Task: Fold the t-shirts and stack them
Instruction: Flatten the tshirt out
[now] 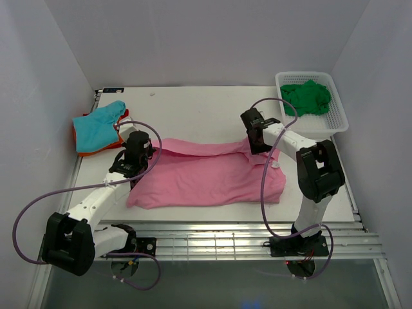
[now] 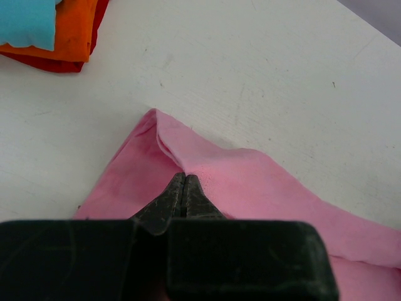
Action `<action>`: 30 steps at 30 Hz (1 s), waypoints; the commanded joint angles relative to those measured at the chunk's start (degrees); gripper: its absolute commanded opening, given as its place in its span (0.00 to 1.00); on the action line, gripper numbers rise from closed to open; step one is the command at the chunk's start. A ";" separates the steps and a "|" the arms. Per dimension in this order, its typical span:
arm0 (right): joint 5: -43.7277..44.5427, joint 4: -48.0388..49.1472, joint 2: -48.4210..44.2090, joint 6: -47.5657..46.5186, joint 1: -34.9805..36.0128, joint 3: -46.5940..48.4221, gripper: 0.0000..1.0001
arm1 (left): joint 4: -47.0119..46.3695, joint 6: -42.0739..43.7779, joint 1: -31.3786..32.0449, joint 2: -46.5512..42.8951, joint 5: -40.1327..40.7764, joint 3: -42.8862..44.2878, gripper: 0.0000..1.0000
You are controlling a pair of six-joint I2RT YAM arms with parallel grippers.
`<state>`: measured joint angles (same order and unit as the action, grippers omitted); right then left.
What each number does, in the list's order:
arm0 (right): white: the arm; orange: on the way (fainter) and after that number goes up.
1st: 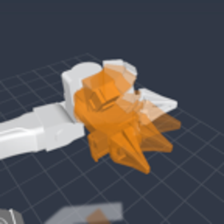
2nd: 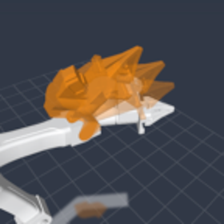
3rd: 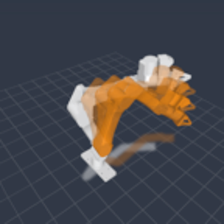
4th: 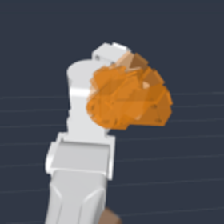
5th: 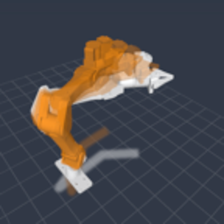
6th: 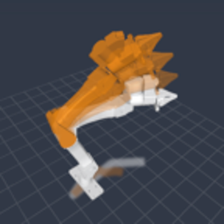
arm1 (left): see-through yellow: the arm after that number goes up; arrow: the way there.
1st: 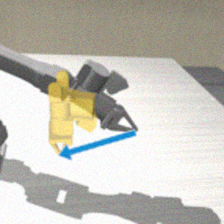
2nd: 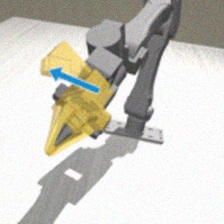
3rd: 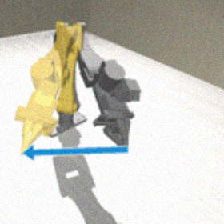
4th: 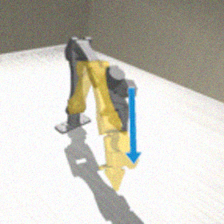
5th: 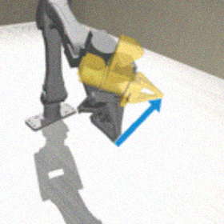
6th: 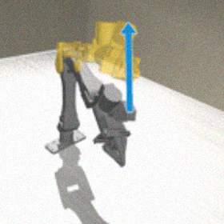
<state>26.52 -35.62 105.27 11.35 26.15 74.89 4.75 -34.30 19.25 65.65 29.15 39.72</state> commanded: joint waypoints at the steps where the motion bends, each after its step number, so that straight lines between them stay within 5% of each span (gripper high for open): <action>1: 2.13 1.60 -0.51 -0.19 -0.92 1.75 0.43 | 0.08 0.38 -0.26 -2.10 0.30 -0.96 0.00; 30: -4.81 4.33 1.78 -1.07 -4.27 0.78 0.37 | 0.26 0.47 -0.26 -2.45 0.65 -0.97 0.00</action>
<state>22.28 -32.60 106.45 10.70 22.33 74.89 4.80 -34.30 19.25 64.77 29.15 38.72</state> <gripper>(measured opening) 0.383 0.019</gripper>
